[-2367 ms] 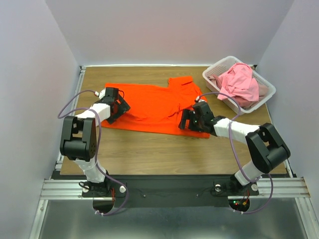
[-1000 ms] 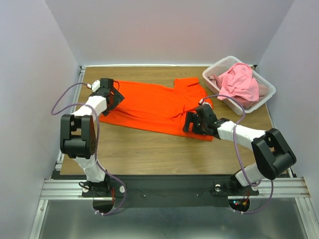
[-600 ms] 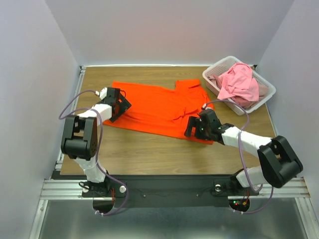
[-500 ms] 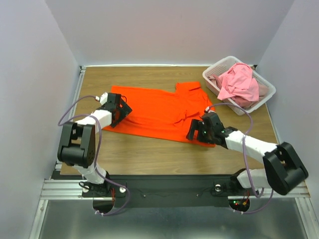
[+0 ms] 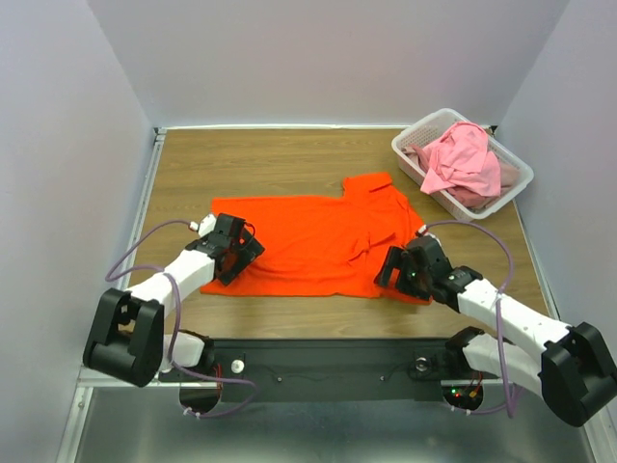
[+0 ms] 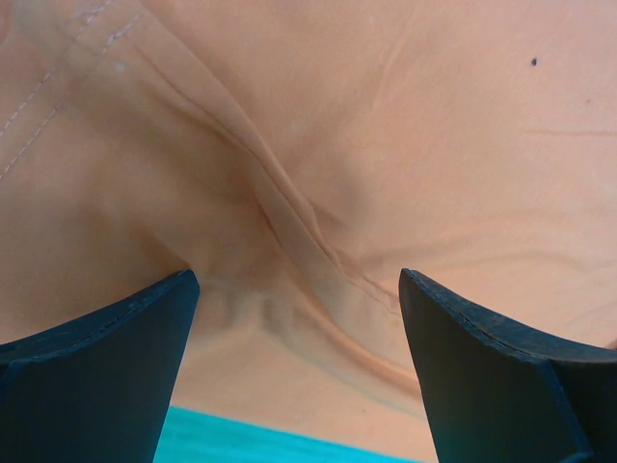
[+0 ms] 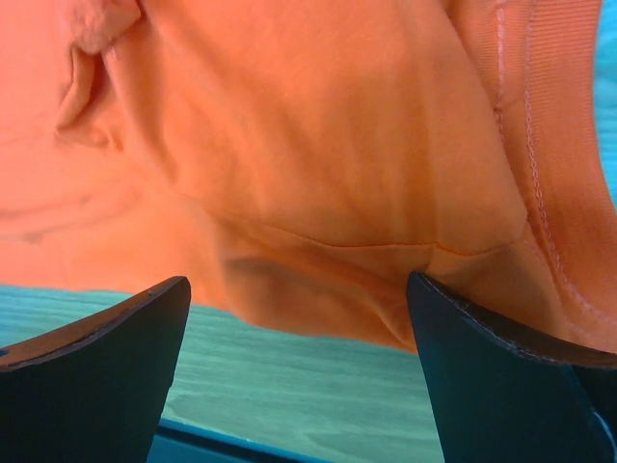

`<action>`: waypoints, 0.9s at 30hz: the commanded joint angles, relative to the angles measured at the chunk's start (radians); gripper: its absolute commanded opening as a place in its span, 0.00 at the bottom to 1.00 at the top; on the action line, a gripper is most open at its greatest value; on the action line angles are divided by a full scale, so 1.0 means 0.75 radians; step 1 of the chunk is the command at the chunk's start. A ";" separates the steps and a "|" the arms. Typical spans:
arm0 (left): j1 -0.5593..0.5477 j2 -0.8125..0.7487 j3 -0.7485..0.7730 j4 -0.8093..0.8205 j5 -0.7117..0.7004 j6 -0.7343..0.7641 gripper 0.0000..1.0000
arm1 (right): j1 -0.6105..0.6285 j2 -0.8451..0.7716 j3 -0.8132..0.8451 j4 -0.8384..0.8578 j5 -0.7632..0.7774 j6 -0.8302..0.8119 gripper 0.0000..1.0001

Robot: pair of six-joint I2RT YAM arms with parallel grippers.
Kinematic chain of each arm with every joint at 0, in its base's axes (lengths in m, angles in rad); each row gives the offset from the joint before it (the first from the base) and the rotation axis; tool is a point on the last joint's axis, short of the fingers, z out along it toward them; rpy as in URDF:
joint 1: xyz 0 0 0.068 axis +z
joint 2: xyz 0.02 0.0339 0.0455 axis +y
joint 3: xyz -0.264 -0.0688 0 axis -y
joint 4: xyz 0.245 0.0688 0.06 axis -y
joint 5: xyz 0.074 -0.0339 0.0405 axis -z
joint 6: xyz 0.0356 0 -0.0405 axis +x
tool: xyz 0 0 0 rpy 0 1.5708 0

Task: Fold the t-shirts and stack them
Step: Fold the tshirt

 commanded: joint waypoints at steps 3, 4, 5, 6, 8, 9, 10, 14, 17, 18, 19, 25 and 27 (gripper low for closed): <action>-0.024 -0.255 -0.143 -0.368 -0.033 -0.123 0.99 | -0.002 -0.028 0.188 -0.112 -0.032 -0.102 1.00; -0.024 -0.294 -0.153 -0.372 -0.025 -0.131 0.99 | -0.002 -0.024 0.213 -0.114 -0.043 -0.122 1.00; -0.024 -0.326 -0.149 -0.386 -0.037 -0.147 0.98 | -0.002 -0.020 0.239 -0.114 -0.047 -0.141 1.00; -0.024 -0.383 -0.139 -0.405 -0.063 -0.159 0.98 | -0.002 -0.010 0.288 -0.112 -0.057 -0.167 1.00; -0.024 -0.412 -0.078 -0.439 -0.110 -0.161 0.99 | 0.000 0.037 0.331 -0.102 -0.075 -0.196 1.00; -0.024 -0.425 -0.053 -0.448 -0.129 -0.157 0.99 | 0.002 0.061 0.356 -0.096 -0.073 -0.200 1.00; -0.024 -0.421 -0.024 -0.458 -0.172 -0.137 0.99 | 0.006 0.088 0.374 -0.090 -0.112 -0.204 1.00; -0.024 -0.370 0.129 -0.476 -0.243 -0.088 0.99 | 0.043 0.251 0.440 0.022 -0.177 -0.207 1.00; -0.016 -0.314 0.174 -0.468 -0.276 -0.063 0.98 | 0.067 0.388 0.483 0.064 -0.180 -0.198 1.00; -0.014 -0.288 0.182 -0.458 -0.274 -0.057 0.99 | 0.073 0.419 0.509 0.076 -0.176 -0.194 1.00; -0.006 -0.276 0.185 -0.438 -0.270 -0.047 0.99 | 0.090 0.470 0.526 0.108 -0.186 -0.190 1.00; 0.021 -0.206 0.156 -0.380 -0.221 -0.018 0.99 | 0.129 0.656 0.601 0.182 -0.233 -0.168 1.00; 0.027 -0.198 0.146 -0.370 -0.217 -0.006 0.99 | 0.137 0.720 0.624 0.209 -0.229 -0.166 1.00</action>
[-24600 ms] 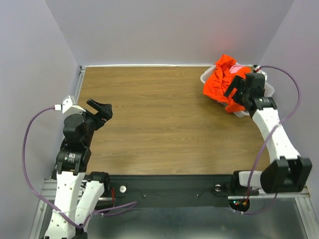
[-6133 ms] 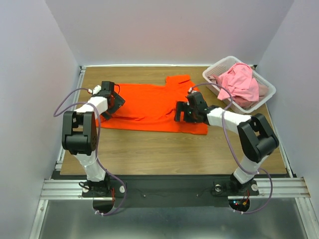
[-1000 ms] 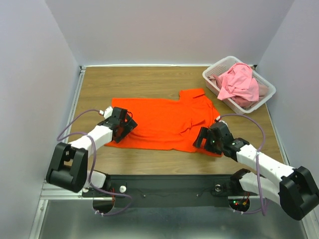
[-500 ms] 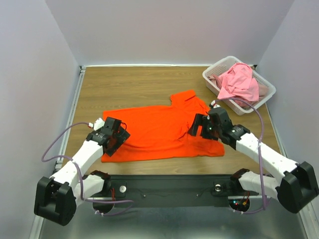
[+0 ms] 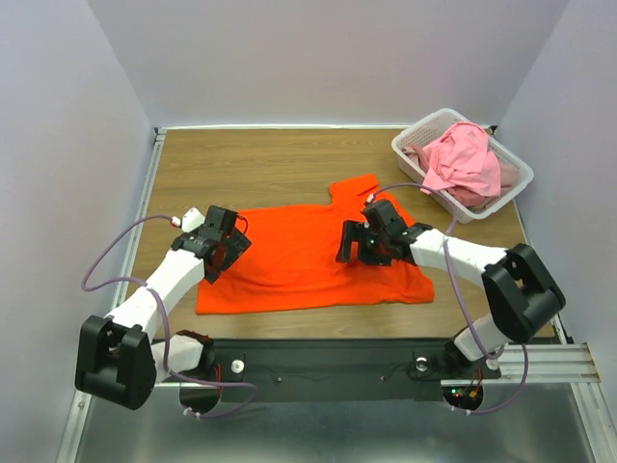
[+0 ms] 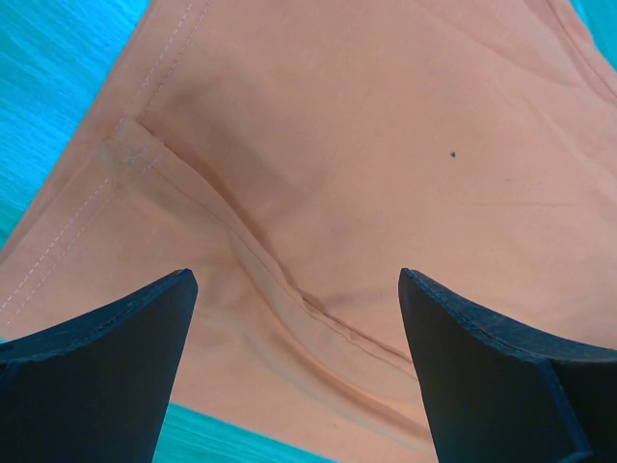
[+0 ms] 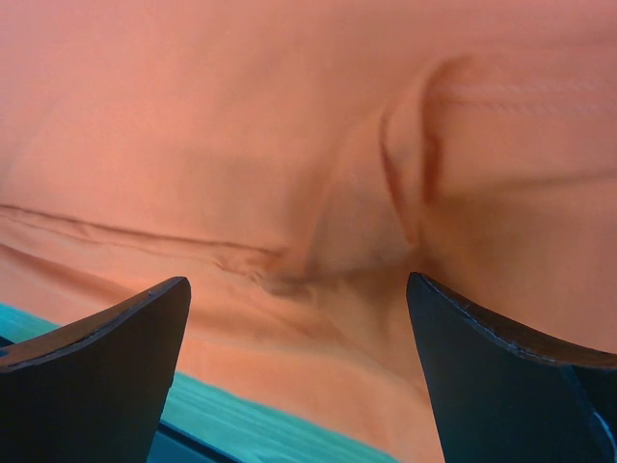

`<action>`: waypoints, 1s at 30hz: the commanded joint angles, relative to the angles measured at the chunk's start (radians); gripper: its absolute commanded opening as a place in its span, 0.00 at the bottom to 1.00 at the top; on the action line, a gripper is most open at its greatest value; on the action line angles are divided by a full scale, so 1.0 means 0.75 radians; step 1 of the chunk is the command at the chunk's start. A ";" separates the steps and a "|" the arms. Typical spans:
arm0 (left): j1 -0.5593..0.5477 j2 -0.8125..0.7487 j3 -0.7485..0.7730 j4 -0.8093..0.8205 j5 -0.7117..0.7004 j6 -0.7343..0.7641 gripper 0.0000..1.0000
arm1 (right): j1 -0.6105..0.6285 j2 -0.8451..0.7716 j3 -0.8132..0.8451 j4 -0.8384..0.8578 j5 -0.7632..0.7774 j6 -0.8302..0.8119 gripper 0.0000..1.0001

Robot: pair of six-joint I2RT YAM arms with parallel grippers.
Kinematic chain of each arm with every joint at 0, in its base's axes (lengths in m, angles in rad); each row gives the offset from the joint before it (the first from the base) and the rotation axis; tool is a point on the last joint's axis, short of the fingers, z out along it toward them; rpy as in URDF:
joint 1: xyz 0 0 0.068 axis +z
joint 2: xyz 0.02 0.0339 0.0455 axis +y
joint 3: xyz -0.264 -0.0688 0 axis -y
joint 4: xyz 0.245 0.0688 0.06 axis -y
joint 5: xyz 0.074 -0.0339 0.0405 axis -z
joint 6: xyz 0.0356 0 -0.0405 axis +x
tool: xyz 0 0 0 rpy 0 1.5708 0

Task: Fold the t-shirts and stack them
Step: Fold the tshirt

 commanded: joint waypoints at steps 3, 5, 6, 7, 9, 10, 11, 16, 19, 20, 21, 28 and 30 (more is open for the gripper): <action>0.041 0.001 -0.022 0.036 -0.015 0.057 0.98 | 0.041 0.137 0.145 0.152 -0.039 0.003 1.00; 0.063 -0.006 -0.032 0.040 0.000 0.066 0.99 | 0.047 0.198 0.220 0.164 -0.041 -0.014 1.00; 0.071 -0.014 -0.036 0.040 0.002 0.074 0.99 | 0.049 0.219 0.247 0.166 -0.037 -0.020 1.00; 0.080 -0.022 -0.037 0.038 0.002 0.078 0.99 | 0.053 0.243 0.273 0.164 -0.029 -0.022 1.00; 0.108 -0.044 -0.049 0.030 0.002 0.090 0.98 | 0.057 0.303 0.347 0.164 -0.035 -0.040 1.00; 0.118 -0.052 -0.053 0.030 0.004 0.100 0.99 | 0.057 0.321 0.372 0.164 -0.033 -0.044 1.00; 0.141 -0.063 -0.061 0.030 0.010 0.107 0.98 | 0.057 0.337 0.410 0.162 -0.031 -0.054 1.00; 0.198 -0.110 -0.079 0.021 0.016 0.143 0.99 | 0.057 0.429 0.509 0.158 -0.049 -0.089 1.00; 0.225 -0.112 -0.069 0.040 0.036 0.170 0.98 | 0.057 0.432 0.566 0.148 -0.035 -0.136 1.00; 0.239 -0.108 -0.063 0.052 0.051 0.180 0.98 | 0.057 0.428 0.582 0.144 -0.014 -0.149 1.00; 0.260 -0.100 -0.045 0.103 0.071 0.199 0.98 | 0.057 0.415 0.599 0.135 0.012 -0.173 1.00; 0.486 0.200 0.155 0.193 0.105 0.352 0.98 | -0.041 0.493 0.830 -0.040 0.309 -0.263 1.00; 0.521 0.315 0.227 0.207 0.084 0.354 0.98 | -0.108 0.558 0.901 -0.057 0.323 -0.288 1.00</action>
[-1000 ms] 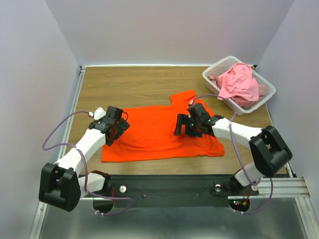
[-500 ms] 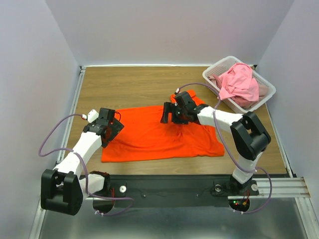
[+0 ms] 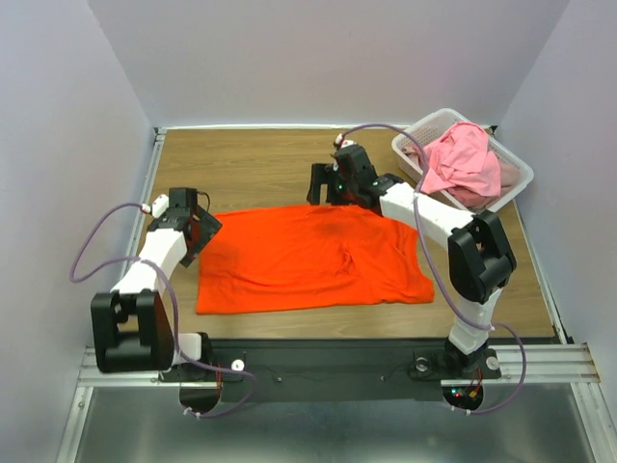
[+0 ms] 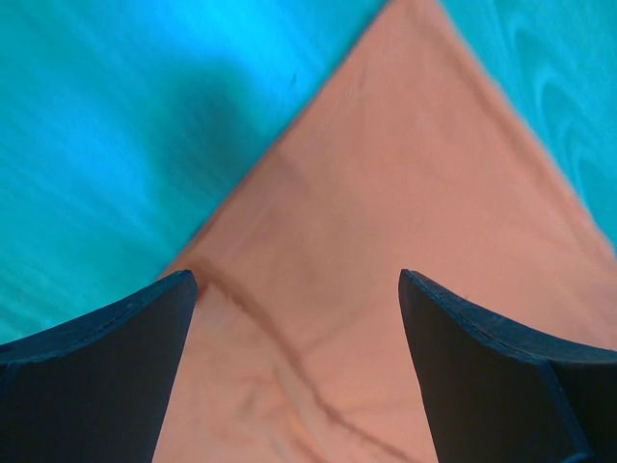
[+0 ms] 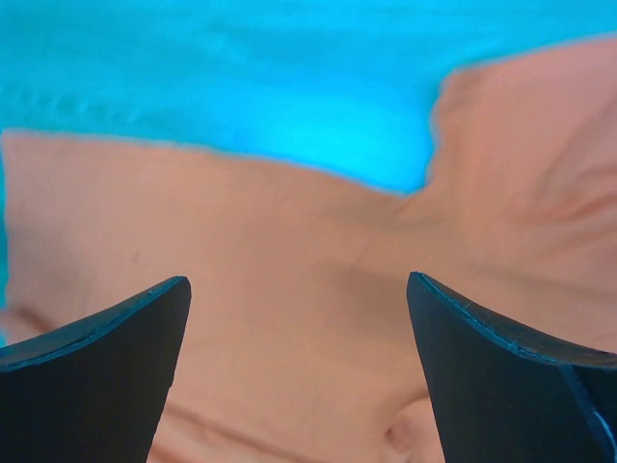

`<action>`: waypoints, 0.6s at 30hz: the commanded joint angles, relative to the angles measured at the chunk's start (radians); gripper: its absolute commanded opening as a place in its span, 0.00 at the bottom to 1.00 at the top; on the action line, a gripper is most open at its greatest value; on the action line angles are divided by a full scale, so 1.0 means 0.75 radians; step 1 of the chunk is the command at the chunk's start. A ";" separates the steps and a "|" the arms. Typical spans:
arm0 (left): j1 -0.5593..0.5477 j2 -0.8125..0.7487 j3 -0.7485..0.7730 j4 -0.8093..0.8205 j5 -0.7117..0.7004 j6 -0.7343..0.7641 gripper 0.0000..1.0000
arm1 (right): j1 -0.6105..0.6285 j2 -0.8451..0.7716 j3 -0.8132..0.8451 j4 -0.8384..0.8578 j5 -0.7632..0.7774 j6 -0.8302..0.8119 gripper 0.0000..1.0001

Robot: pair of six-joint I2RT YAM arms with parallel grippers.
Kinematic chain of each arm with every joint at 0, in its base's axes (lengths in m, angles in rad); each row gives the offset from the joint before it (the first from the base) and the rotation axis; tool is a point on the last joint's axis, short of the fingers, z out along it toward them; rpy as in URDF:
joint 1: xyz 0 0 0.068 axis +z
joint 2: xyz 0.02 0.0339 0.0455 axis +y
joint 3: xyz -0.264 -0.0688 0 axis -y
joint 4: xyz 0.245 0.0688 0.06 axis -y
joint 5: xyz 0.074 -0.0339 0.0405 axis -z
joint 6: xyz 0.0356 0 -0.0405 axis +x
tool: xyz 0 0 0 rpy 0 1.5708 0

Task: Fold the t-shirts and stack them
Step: Fold the tshirt

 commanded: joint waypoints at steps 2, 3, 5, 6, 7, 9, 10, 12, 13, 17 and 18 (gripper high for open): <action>0.097 0.215 0.209 0.080 -0.031 0.088 0.98 | -0.157 0.138 0.171 -0.091 0.146 -0.100 1.00; 0.125 0.289 0.240 0.078 -0.021 0.098 0.98 | -0.190 0.187 0.228 -0.096 0.154 -0.132 1.00; 0.138 0.363 0.303 0.064 -0.013 0.114 0.98 | -0.219 0.242 0.282 -0.102 0.191 -0.169 1.00; 0.142 0.391 0.362 0.060 -0.013 0.129 0.98 | -0.229 0.265 0.314 -0.104 0.212 -0.183 1.00; 0.144 0.446 0.387 0.068 -0.013 0.141 0.98 | -0.249 0.322 0.371 -0.122 0.234 -0.208 1.00; 0.142 0.500 0.457 0.066 -0.025 0.147 0.98 | -0.262 0.365 0.431 -0.130 0.240 -0.232 1.00; 0.142 0.555 0.477 0.068 -0.035 0.155 0.98 | -0.266 0.389 0.486 -0.135 0.238 -0.259 1.00; 0.142 0.637 0.536 0.054 -0.048 0.161 0.98 | -0.266 0.449 0.560 -0.137 0.189 -0.308 0.99; 0.144 0.661 0.565 0.053 -0.046 0.161 0.97 | -0.266 0.485 0.584 -0.137 0.151 -0.316 0.99; 0.142 0.764 0.600 0.068 -0.003 0.168 0.91 | -0.266 0.559 0.688 -0.143 0.095 -0.366 0.99; 0.142 0.780 0.604 0.084 0.006 0.170 0.88 | -0.264 0.574 0.703 -0.143 0.087 -0.370 0.99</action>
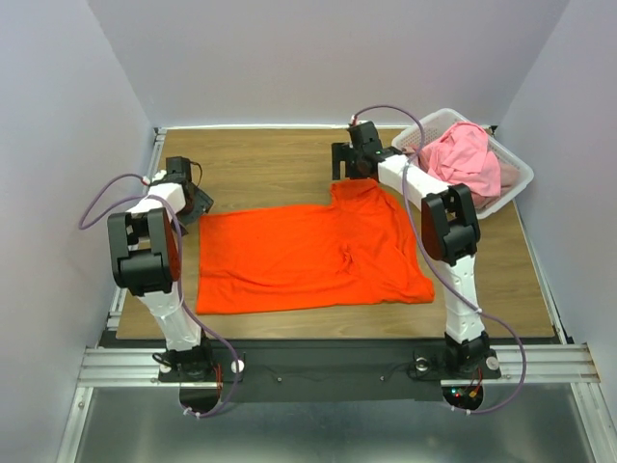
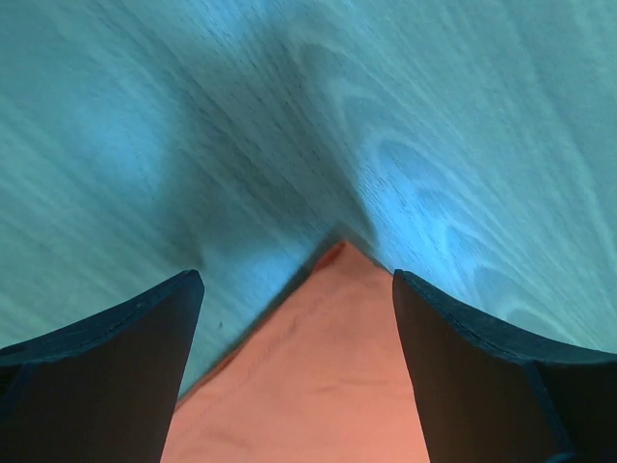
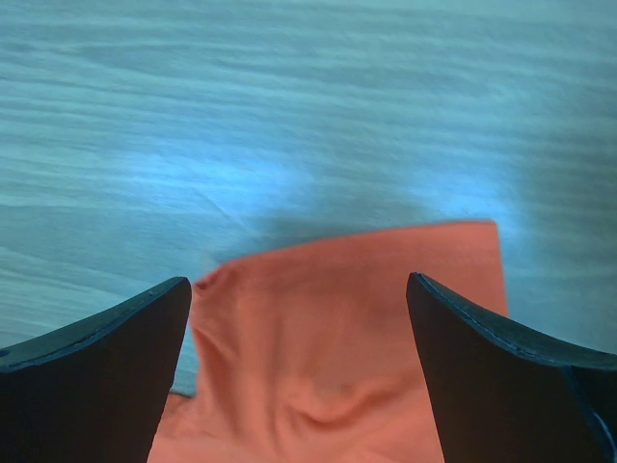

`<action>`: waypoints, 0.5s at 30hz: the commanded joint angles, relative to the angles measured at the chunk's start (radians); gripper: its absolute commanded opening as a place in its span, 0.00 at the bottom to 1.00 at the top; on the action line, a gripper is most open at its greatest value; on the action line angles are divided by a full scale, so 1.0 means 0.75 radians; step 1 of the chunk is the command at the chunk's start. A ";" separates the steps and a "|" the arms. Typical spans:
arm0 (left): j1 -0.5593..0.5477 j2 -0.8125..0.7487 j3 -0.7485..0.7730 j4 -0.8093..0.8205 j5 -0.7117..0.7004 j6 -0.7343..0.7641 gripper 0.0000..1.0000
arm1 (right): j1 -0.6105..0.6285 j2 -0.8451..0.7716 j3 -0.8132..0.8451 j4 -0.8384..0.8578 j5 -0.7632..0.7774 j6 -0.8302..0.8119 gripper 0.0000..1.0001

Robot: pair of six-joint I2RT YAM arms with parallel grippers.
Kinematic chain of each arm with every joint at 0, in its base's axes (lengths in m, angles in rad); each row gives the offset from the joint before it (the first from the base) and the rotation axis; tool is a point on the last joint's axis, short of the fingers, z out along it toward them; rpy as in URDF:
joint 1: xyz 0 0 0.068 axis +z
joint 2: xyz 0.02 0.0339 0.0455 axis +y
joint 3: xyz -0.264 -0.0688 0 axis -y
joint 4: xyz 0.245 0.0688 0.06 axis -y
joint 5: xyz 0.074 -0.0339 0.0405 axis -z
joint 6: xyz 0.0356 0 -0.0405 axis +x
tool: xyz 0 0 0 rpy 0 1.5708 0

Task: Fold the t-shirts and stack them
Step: Fold the tshirt

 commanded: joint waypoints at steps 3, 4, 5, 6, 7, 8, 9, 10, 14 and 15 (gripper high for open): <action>-0.003 0.096 0.074 0.006 0.031 0.036 0.78 | 0.018 0.086 0.176 0.006 -0.082 -0.090 0.99; -0.005 0.116 0.078 0.012 0.041 0.040 0.76 | 0.018 0.109 0.187 0.004 -0.082 -0.093 0.99; -0.009 0.124 0.080 0.016 0.045 0.038 0.75 | 0.018 0.119 0.197 0.000 -0.078 -0.095 0.98; -0.013 0.139 0.080 0.020 0.043 0.040 0.75 | 0.021 0.127 0.205 0.002 -0.076 -0.099 0.98; -0.021 0.147 0.080 0.022 0.043 0.042 0.73 | 0.025 0.131 0.207 0.002 -0.074 -0.099 0.97; -0.030 0.151 0.080 0.024 0.049 0.044 0.68 | 0.029 0.149 0.209 -0.002 -0.072 -0.105 0.97; -0.046 0.161 0.072 0.038 0.047 0.050 0.63 | 0.041 0.156 0.217 -0.002 -0.060 -0.117 0.96; -0.054 0.167 0.072 0.043 0.051 0.052 0.59 | 0.053 0.172 0.221 -0.004 -0.039 -0.123 0.96; -0.064 0.208 0.070 0.051 0.049 0.058 0.45 | 0.106 0.197 0.224 -0.009 0.016 -0.162 0.95; -0.066 0.215 0.066 0.051 0.045 0.060 0.37 | 0.115 0.205 0.215 -0.011 0.059 -0.160 0.95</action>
